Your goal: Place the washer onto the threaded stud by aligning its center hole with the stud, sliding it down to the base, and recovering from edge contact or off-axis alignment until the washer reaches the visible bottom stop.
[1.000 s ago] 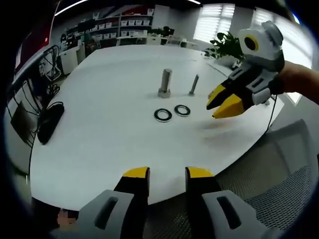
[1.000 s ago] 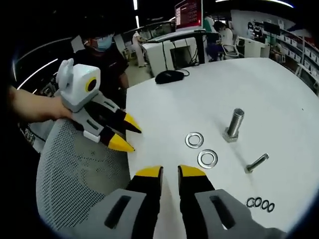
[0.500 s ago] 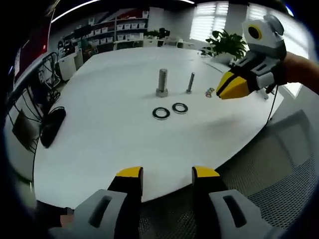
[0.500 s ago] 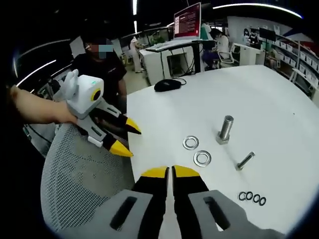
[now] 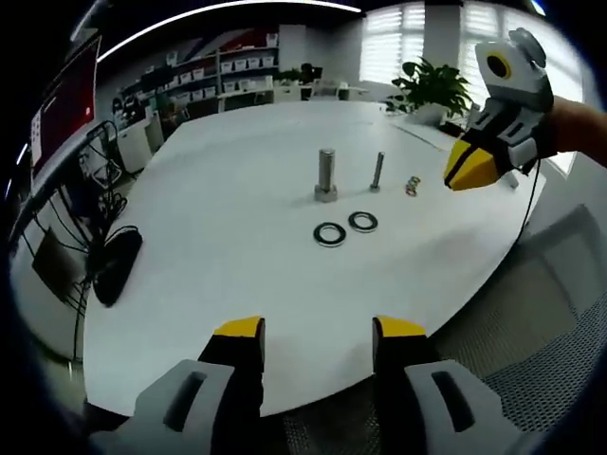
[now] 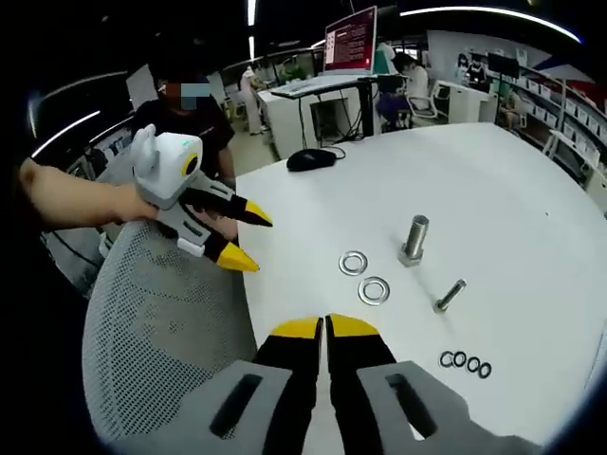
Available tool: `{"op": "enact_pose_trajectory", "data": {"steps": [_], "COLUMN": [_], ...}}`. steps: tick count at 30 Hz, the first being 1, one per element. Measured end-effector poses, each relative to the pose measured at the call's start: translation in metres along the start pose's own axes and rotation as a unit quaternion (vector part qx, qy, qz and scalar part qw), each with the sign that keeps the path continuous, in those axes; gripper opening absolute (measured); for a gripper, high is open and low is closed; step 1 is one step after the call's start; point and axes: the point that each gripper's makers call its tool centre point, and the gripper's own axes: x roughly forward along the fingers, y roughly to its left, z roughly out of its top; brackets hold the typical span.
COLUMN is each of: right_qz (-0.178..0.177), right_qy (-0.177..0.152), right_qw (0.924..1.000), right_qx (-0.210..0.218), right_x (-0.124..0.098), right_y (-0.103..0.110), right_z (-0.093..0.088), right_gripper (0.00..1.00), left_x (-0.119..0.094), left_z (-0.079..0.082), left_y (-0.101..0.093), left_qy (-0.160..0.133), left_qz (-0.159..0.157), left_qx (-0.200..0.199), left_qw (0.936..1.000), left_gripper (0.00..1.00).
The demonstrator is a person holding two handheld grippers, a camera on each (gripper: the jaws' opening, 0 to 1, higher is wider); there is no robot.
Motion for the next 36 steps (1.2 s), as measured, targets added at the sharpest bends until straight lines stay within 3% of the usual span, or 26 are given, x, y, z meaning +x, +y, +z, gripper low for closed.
{"op": "enact_pose_trajectory", "data": {"steps": [8, 19, 25, 36], "right_qz": [-0.007, 0.007, 0.011, 0.038], "right_qy": [0.015, 0.095, 0.148, 0.222], "right_qw": [0.9997, 0.9930, 0.9826, 0.9643], "right_qx": [-0.018, -0.069, -0.111, -0.139], "right_x": [0.010, 0.040, 0.056, 0.081], "right_y": [-0.009, -0.020, -0.035, -0.048], "right_z": [0.023, -0.003, -0.012, -0.025], "right_gripper": [0.13, 0.24, 0.27, 0.29], "left_x": [0.005, 0.006, 0.006, 0.007], "left_z": [0.003, 0.003, 0.003, 0.004], "left_y": [0.003, 0.001, 0.005, 0.009], "left_qy": [0.001, 0.002, 0.002, 0.003], "left_qz": [-0.009, -0.013, -0.005, 0.006], "left_qx": [0.001, -0.017, -0.022, -0.026], "left_qw": [1.0000, 0.9998, 0.9998, 0.9996], "left_gripper": [0.45, 0.44, 0.44, 0.42]}}
